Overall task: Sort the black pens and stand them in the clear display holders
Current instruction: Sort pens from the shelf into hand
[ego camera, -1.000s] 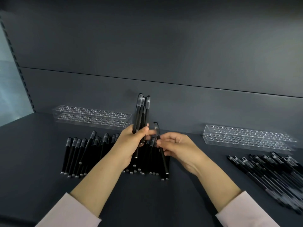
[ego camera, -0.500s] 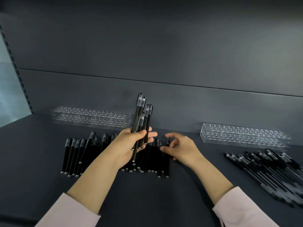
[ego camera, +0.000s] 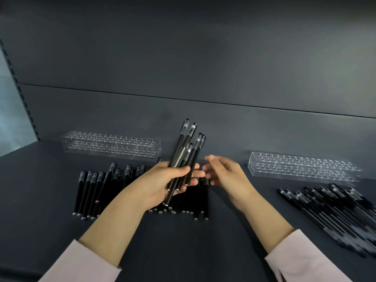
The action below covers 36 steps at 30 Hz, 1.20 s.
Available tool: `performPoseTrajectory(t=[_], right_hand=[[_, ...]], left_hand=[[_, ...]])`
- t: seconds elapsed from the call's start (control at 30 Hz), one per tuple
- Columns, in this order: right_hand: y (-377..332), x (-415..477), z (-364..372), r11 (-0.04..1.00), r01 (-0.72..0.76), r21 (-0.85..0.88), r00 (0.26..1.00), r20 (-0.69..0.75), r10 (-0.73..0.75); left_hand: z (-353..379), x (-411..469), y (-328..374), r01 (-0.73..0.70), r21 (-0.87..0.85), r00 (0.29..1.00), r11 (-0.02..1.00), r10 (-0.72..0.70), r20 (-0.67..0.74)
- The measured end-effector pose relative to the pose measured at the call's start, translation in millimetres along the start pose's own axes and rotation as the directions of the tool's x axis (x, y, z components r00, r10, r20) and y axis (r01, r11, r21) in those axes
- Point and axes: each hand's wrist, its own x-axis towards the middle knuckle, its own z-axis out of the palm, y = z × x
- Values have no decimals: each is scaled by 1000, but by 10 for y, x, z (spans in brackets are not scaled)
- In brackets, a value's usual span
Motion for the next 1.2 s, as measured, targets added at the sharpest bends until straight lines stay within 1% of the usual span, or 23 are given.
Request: performPoseTrajectory(t=[0.03,0.07,0.17,0.27,0.37,0.5,0.57,0.63,0.73,0.77,0.8,0.83,0.9,0.93,1.0,1.07,1.13,1.2], right_hand=[[-32,-11,-2,997,-15,74,1000,23,13],[-47,-12,-7,994,-20,111,999,48,15],[-75,-35,-3,983,-14,184,995,104,-5],[-96,-53,-4,963,-10,270,995,97,-17],[-132,-57,-25,933,-33,357,995,100,-3],[-153,-63,-24,919,-47,391,996,94,11],[-162,-64,-21,907,-33,420,997,74,2],[-183,-44,-51,881,-14,474,1000,24,3],[-223,26,-172,831,-4,556,995,-80,59],[-229,49,-226,833,-10,553,991,-105,82],[-224,69,-271,855,-27,518,988,-119,103],[-210,79,-305,894,-56,444,985,-123,122],[-135,82,-331,968,-132,213,980,-119,159],[-77,83,-327,983,-164,81,978,-113,173],[53,96,-301,968,-195,-157,978,-107,179],[143,114,-266,927,-196,-321,979,-124,164],[174,124,-224,897,-201,-394,978,-131,162],[165,104,-171,901,-206,-381,979,-93,184]], left_hand=[[7,-3,-4,2,22,1000,1000,-2,18],[16,-7,-8,4,43,999,999,-6,37],[51,-21,-21,5,96,995,995,-14,95],[88,-31,-28,0,117,991,993,-16,134],[91,-26,-29,4,124,989,992,-22,143],[89,-24,-28,16,123,987,992,-35,155],[87,-25,-30,14,112,986,994,-32,162],[83,-17,-34,13,78,987,997,-25,161],[63,4,-36,12,24,992,1000,-15,122],[53,12,-36,7,13,994,1000,-8,105],[45,17,-35,2,-3,996,1000,-2,92],[39,22,-32,2,-29,997,1000,1,81],[31,23,-25,7,-91,998,996,-1,70],[27,21,-20,11,-111,997,994,-3,72],[22,9,-10,18,-123,995,992,-6,95],[18,-1,-7,24,-98,993,995,-12,121],[22,-4,-16,28,-57,991,998,-20,130],[28,8,-32,25,-53,992,998,-18,126]])
